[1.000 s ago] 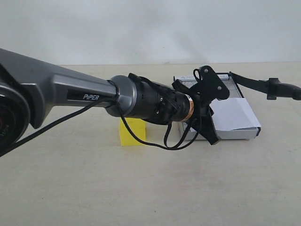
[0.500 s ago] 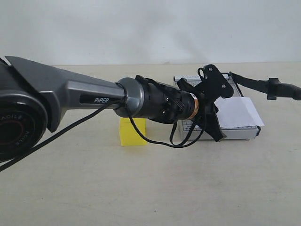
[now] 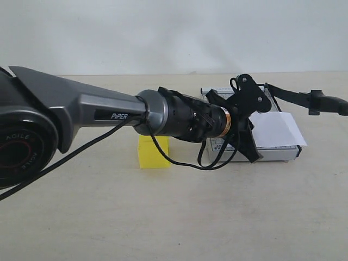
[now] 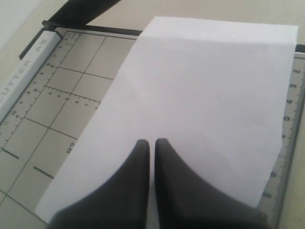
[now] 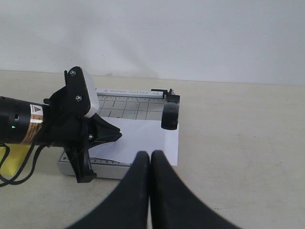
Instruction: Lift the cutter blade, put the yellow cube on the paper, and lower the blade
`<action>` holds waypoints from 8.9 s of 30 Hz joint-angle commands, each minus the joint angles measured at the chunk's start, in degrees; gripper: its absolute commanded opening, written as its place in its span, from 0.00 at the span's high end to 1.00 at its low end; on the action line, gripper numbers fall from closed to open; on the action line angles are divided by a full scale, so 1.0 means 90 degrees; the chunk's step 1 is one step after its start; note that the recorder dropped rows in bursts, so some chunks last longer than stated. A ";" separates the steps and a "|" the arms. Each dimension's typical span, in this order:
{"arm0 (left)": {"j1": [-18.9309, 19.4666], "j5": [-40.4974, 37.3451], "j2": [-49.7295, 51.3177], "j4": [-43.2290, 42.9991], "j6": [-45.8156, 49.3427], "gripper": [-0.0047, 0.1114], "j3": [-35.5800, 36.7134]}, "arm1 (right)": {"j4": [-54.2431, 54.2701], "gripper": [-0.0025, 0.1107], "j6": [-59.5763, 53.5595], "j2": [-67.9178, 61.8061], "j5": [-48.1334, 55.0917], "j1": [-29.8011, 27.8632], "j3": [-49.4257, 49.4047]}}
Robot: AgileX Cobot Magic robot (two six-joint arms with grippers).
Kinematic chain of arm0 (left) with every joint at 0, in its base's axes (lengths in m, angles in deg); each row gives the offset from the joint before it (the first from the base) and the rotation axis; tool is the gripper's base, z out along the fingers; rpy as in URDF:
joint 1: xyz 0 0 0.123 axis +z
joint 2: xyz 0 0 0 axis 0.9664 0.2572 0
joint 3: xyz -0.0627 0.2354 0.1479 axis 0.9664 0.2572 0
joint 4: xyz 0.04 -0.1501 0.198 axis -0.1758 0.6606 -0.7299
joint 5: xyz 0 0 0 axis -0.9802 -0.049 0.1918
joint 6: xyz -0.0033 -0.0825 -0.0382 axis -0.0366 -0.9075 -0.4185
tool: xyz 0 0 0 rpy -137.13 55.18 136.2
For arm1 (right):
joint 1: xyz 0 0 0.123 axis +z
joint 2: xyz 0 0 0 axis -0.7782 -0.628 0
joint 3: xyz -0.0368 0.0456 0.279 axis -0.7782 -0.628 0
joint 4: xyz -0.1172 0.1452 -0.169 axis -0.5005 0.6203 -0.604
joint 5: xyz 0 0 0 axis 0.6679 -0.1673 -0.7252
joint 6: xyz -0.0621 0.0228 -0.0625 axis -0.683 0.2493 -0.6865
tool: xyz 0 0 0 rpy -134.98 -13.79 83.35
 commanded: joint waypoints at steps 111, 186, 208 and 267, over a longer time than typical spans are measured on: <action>0.0434 -0.7090 -0.2081 0.5914 0.0916 0.30 0.0020 | -0.0005 0.98 -0.0019 0.0026 -0.0069 -0.0029 -0.0026; 0.0881 -0.6143 -0.1148 0.7057 0.1325 0.15 0.0032 | -0.0005 0.98 -0.0019 0.0026 -0.0069 -0.0029 -0.0026; 0.0722 -0.5843 -0.1539 0.6656 0.2663 0.92 0.0020 | -0.0005 0.98 -0.0019 0.0026 -0.0069 -0.0029 -0.0026; -0.0683 -0.6067 0.0803 0.6988 0.3848 0.92 -0.4869 | -0.0005 0.98 -0.0019 0.0026 -0.0069 -0.0029 -0.0026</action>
